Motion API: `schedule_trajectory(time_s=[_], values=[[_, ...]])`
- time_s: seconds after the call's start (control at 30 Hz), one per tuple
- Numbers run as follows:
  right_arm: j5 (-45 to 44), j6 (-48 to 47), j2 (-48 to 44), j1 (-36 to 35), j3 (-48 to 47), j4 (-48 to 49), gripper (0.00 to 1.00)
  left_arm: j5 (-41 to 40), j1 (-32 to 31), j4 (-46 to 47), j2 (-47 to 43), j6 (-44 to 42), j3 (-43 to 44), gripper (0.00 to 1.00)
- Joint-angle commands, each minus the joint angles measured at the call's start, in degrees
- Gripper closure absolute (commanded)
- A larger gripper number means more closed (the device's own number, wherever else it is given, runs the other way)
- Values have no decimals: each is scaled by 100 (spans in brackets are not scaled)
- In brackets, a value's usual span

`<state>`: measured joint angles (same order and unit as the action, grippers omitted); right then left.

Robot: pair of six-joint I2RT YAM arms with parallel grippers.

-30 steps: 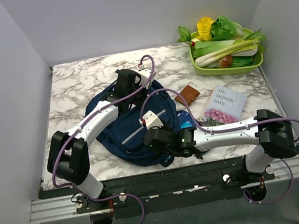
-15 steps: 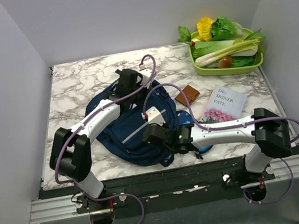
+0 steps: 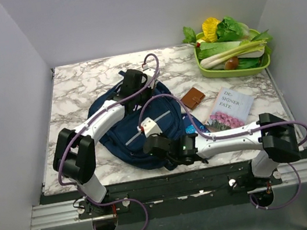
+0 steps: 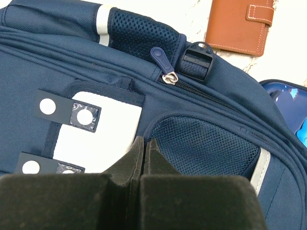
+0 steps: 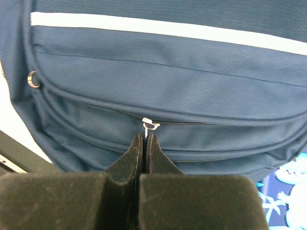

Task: Pack the student bag
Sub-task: Unzip the student bag at the center of the board.

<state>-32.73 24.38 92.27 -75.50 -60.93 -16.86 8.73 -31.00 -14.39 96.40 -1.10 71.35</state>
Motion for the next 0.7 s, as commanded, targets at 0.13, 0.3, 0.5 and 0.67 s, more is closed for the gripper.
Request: schedule_trajectory(time_s=[0.13, 0.3, 0.5, 0.67], values=[[1031, -557, 265, -298, -209, 877, 99, -671, -11, 1175, 186, 479, 546, 100], [1489, -908, 485, -307, -384, 1255, 99, -829, -90, 1255, 204, 611, 581, 100], [1568, -1102, 748, -316, -534, 1484, 99, -1207, -230, 1255, 309, 761, 784, 100], [1559, -1216, 994, -333, -745, 1799, 99, -1357, -406, 1316, 335, 805, 749, 100]])
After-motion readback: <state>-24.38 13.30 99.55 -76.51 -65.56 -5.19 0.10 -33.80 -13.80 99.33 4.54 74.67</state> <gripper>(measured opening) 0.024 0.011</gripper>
